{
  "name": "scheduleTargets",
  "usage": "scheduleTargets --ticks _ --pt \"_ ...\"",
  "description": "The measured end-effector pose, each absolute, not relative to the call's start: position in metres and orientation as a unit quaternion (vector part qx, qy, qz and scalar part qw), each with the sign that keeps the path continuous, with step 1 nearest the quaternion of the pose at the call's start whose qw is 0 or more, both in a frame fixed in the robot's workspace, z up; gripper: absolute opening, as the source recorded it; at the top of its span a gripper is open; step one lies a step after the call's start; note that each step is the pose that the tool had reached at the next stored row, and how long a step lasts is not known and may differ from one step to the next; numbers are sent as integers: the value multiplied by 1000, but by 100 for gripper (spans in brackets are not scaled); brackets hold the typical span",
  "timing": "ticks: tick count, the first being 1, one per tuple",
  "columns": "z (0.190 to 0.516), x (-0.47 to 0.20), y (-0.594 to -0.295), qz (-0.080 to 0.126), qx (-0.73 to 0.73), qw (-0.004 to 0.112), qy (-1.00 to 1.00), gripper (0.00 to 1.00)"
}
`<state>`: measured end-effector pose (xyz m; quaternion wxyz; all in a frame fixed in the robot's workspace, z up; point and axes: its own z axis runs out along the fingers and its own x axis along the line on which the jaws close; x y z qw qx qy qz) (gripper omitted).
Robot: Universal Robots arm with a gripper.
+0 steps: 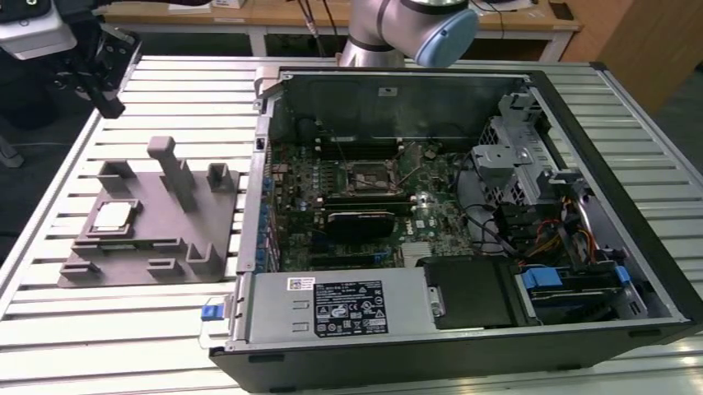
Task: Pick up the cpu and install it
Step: 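Reach for the cpu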
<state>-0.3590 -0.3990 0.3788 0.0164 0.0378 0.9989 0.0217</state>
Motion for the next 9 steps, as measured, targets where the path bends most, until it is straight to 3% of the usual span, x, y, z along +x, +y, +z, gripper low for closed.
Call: scheduleTargets --ticks 9 --pt "368 -374 -399 22 38 16 999 11"
